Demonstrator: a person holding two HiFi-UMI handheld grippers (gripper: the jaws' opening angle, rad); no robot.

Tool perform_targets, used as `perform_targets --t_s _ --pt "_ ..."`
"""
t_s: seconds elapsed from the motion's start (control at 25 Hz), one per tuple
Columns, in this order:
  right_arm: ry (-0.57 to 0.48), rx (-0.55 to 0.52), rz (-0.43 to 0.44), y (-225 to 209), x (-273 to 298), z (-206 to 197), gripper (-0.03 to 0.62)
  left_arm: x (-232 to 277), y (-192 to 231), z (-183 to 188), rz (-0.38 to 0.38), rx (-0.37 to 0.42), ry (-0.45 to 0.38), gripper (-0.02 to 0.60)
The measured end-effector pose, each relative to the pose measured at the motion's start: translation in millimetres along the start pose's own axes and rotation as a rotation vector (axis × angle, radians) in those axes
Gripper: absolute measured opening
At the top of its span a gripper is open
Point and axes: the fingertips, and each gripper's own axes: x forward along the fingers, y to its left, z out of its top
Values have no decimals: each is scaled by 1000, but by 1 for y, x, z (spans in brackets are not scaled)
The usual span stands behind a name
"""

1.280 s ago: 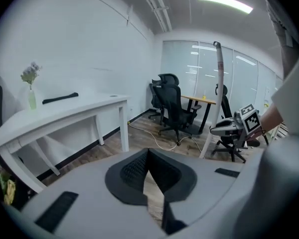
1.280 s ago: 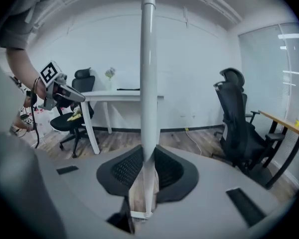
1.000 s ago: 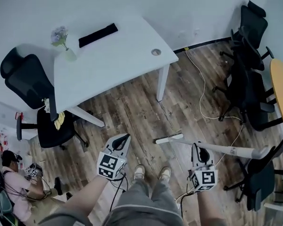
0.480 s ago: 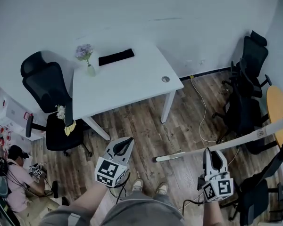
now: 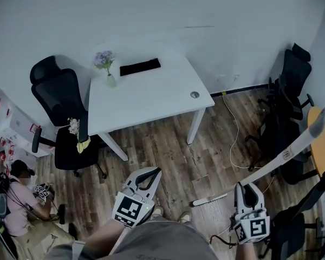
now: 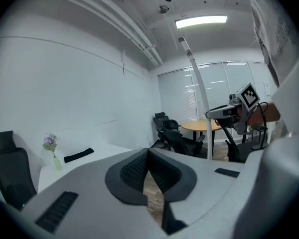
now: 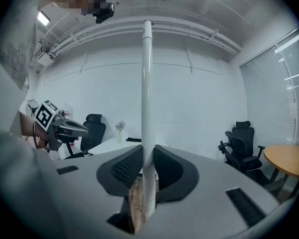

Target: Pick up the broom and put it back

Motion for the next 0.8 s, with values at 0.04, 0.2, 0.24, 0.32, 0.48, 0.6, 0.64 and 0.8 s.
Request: perform_targets --t_s 0.04,0.2,0.24,0.32,0.48,0.6,0.64,0.8 --pt "7 3 2 0 -1 -2 94 1 -1 0 1 -3 2 15" --pt "19 27 11 -2 -2 -7 93 5 1 -1 5 -1 12 15" --pt "18 35 14 -2 -2 -8 93 6 2 -1 8 -2 14 15" --pt "10 50 22 -2 1 -9 92 7 3 -3 16 -5 17 15" --pt "-7 64 55 2 15 -2 93 8 7 -4 29 -15 20 15" --pt "-26 62 92 7 32 7 94 10 13 -2 46 -17 19 15" --pt "-33 59 108 10 40 10 94 10 16 -2 56 -18 19 15" --pt "-48 36 169 21 72 21 94 11 33 3 104 -23 9 15"
